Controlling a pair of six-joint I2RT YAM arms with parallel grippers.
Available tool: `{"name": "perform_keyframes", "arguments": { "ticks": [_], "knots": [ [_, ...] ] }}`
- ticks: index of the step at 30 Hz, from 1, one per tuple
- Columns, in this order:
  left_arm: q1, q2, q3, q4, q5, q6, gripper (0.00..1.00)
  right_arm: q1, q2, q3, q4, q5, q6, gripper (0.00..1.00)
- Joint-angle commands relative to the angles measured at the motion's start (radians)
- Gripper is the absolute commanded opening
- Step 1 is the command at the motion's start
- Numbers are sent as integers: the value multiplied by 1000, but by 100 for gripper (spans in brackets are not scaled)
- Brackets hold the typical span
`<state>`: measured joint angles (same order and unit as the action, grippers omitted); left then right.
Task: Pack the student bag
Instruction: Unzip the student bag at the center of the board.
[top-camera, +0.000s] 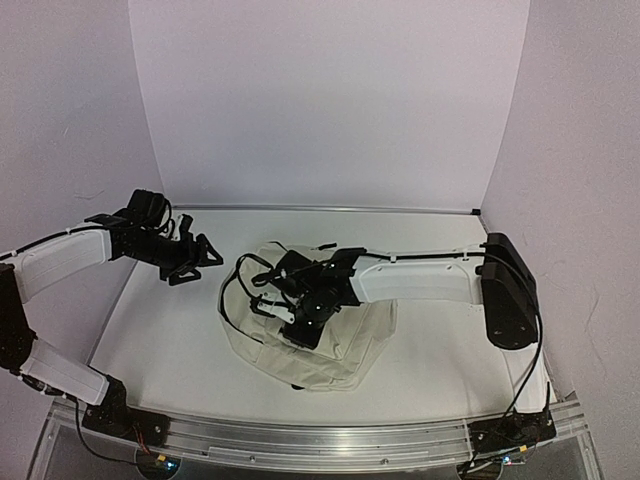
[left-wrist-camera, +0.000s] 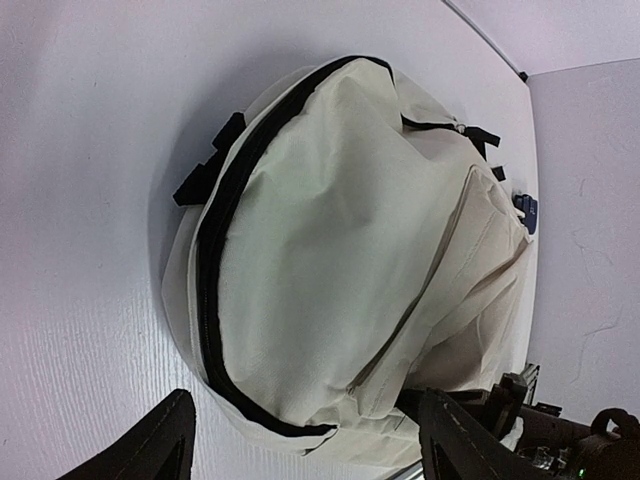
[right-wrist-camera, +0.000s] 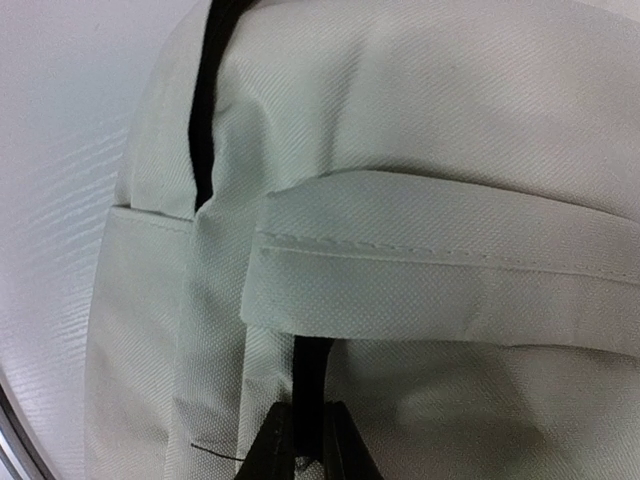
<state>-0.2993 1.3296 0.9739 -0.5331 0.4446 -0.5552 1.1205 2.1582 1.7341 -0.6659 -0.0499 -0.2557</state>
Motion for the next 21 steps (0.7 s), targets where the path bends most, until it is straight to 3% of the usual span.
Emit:
{"name": "perform_keyframes", "arguments": {
  "ticks": [1, 7, 13, 21],
  "knots": [
    [3, -9, -15, 55, 16, -15, 76, 11, -3, 17, -36, 35, -20, 0],
    [-19, -45, -183, 263, 114, -119, 77, -1, -55, 92, -33, 82, -12, 0],
    [-129, -91, -320, 386, 65, -194, 82, -16, -61, 151, -34, 89, -6, 0],
    [-207, 11, -405, 509, 33, -266, 83, -42, -57, 178, -32, 118, -7, 0]
  ]
}}
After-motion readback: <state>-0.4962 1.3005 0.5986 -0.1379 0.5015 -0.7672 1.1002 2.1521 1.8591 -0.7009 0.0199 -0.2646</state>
